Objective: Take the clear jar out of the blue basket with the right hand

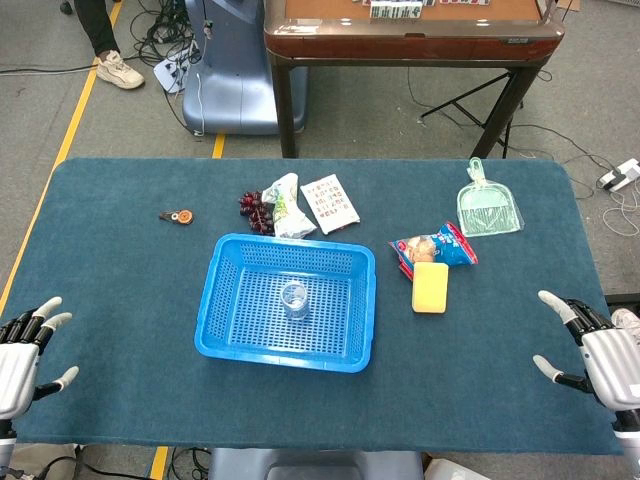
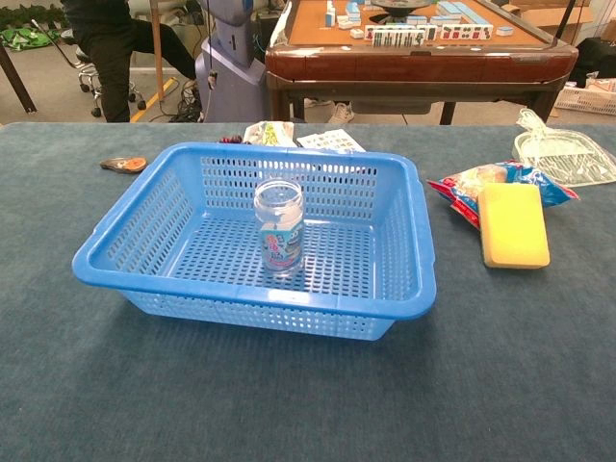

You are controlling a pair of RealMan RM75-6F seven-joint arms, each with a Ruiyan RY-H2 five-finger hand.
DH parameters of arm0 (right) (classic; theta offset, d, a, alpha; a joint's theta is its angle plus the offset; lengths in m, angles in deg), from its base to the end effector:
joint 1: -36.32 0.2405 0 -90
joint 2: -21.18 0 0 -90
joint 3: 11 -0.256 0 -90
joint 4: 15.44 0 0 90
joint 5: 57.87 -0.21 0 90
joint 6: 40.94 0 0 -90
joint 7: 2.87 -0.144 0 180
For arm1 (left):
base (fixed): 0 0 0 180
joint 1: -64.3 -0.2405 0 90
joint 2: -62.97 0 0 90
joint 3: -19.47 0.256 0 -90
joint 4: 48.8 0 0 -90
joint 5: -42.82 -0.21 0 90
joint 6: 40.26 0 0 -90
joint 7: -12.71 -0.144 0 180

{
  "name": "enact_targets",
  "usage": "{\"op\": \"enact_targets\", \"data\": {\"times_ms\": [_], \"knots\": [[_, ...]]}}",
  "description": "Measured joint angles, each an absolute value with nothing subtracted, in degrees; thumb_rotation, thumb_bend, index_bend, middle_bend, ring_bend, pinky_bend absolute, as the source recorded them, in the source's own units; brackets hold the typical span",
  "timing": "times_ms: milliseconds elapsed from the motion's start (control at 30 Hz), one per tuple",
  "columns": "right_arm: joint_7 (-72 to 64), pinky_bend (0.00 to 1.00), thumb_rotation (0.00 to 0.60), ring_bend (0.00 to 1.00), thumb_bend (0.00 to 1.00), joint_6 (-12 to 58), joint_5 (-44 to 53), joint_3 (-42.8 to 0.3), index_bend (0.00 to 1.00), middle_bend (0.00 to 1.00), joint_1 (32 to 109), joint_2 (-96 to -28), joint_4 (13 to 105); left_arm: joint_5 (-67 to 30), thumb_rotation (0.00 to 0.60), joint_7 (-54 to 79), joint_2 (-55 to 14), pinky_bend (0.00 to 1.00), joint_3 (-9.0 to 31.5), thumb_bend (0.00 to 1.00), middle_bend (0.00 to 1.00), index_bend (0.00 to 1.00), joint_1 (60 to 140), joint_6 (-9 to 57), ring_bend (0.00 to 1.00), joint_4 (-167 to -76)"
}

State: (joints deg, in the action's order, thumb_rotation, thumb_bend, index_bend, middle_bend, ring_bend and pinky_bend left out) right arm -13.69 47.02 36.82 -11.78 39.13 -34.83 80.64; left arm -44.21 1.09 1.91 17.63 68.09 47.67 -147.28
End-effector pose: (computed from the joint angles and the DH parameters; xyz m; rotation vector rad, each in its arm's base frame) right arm -0.2939 -0.1609 0.1896 1.4538 -0.9525 1.0464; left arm -0.2933 0.1703 0.1695 -1.4218 -0.7697 -0.8086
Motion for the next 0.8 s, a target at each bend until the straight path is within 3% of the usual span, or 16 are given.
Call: {"op": "enact_targets", "data": {"times_ms": [800], "knots": [[-13.64, 0.36, 0.600, 0.20, 0.17, 44.08, 39.52, -11.64, 0.14, 0.24, 42.34, -33.00, 83.44, -45.08, 0.600, 1.96, 2.37, 0.18, 17.59, 0.15, 0.14, 0.31, 68.22, 47.61, 0.15, -147.56]]}}
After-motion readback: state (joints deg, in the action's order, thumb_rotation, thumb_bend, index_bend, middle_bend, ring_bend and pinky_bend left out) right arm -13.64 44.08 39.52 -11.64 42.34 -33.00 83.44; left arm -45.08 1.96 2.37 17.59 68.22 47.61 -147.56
